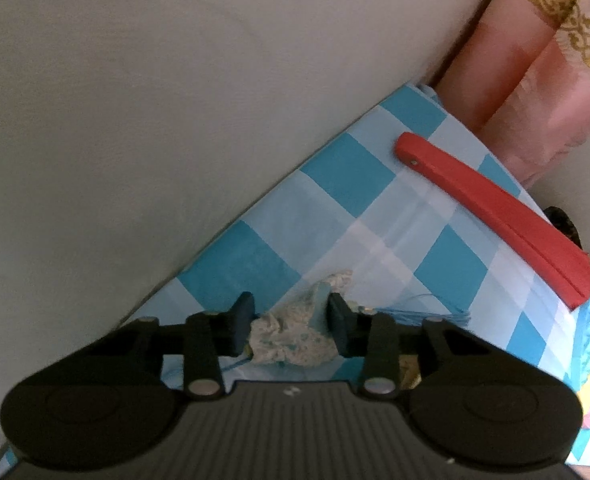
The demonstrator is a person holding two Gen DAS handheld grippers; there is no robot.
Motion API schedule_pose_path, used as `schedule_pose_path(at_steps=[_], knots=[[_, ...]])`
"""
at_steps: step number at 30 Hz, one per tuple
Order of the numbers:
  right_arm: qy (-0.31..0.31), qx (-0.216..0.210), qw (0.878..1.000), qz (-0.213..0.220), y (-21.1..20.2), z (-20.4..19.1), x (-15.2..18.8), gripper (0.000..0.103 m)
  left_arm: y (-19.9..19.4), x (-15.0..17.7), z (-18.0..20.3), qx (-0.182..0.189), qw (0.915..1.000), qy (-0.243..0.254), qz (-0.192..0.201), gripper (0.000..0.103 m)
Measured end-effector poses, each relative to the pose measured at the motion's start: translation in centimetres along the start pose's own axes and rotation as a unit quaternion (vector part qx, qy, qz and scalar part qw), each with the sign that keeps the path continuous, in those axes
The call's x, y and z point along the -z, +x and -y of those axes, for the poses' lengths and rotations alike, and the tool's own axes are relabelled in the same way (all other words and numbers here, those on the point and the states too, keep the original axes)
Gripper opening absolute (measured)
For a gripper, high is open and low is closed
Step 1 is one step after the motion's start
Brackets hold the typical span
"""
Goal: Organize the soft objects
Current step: 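Hold the lace pouch with the left tool while the right tool grasps the beige knotted cloth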
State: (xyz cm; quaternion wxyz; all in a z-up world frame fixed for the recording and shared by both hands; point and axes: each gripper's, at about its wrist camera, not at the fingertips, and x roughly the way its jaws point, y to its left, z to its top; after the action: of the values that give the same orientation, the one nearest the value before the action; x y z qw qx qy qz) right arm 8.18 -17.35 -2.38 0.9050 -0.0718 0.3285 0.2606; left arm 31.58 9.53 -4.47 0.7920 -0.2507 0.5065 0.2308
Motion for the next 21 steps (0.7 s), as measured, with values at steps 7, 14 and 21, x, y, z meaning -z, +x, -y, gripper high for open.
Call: schedule_pose_path(at_steps=[7,14,21], knots=[[-0.004,0.004,1.000,-0.006,0.3,-0.5,-0.1,0.103,-2.0,0.0,0.0,0.016,0.9994,0.026,0.018,0.038],[-0.006,0.006,1.000,-0.009,0.4,-0.9,-0.3,0.103,-4.1,0.6,-0.1,0.038,0.9978,0.051,0.019,0.038],[-0.006,0.007,1.000,-0.007,0.1,-1.1,-0.5,0.103,-6.9,1.8,-0.7,0.053,0.9946,0.082,0.036,0.038]])
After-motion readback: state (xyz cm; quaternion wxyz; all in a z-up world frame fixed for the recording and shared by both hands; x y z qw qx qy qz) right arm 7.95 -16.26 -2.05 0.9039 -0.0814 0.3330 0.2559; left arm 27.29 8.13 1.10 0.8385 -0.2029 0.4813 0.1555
